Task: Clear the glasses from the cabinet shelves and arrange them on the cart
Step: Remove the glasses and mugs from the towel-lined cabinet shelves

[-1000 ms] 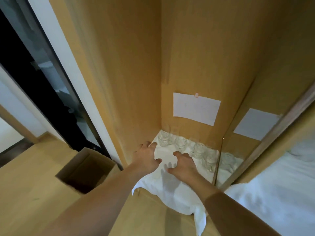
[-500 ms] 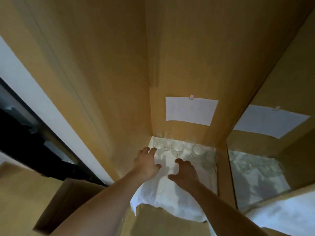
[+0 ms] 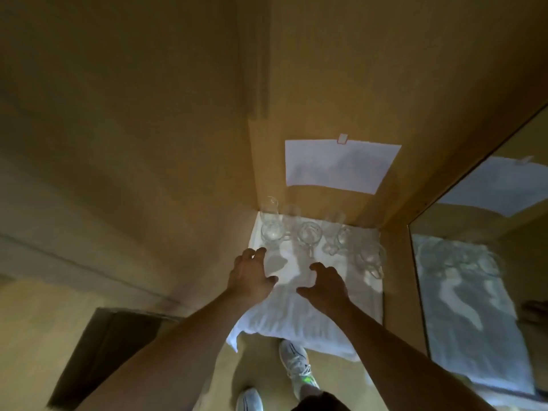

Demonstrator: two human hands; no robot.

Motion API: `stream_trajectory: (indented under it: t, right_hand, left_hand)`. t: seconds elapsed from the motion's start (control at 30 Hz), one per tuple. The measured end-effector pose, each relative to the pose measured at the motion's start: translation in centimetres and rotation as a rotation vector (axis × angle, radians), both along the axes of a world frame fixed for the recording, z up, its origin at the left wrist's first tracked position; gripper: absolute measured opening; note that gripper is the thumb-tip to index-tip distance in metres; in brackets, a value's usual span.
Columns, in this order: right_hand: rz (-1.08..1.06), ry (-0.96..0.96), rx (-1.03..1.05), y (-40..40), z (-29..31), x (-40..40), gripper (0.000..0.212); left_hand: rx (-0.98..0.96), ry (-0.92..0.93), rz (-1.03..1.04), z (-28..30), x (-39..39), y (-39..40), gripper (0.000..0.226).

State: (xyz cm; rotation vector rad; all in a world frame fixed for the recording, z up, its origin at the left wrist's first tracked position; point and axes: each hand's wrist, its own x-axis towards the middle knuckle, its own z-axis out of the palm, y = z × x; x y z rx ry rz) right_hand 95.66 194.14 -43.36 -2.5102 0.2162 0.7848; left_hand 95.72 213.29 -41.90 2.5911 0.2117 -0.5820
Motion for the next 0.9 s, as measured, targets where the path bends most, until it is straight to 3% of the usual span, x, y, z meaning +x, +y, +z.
stream_trajectory:
  t: [0.43, 0.67, 0.9]
  right_hand:
    - [-0.164, 0.173, 0.072, -2.2, -10.2, 9.4, 0.069]
    - [-0.279, 0.225, 0.118, -2.2, -16.1, 12.6, 0.068]
    - [-0.442, 0.259, 0.151, -2.6, -22.0, 14.2, 0.065]
  left_hand:
    - [0.005, 0.129, 0.136, -9.1, 7.9, -2.0, 0.085]
    - [0.011, 0.099, 0.157, -13.6, 12.4, -2.1, 0.084]
    - [0.027, 0.129, 0.254, -19.1, 15.3, -0.8, 0.100]
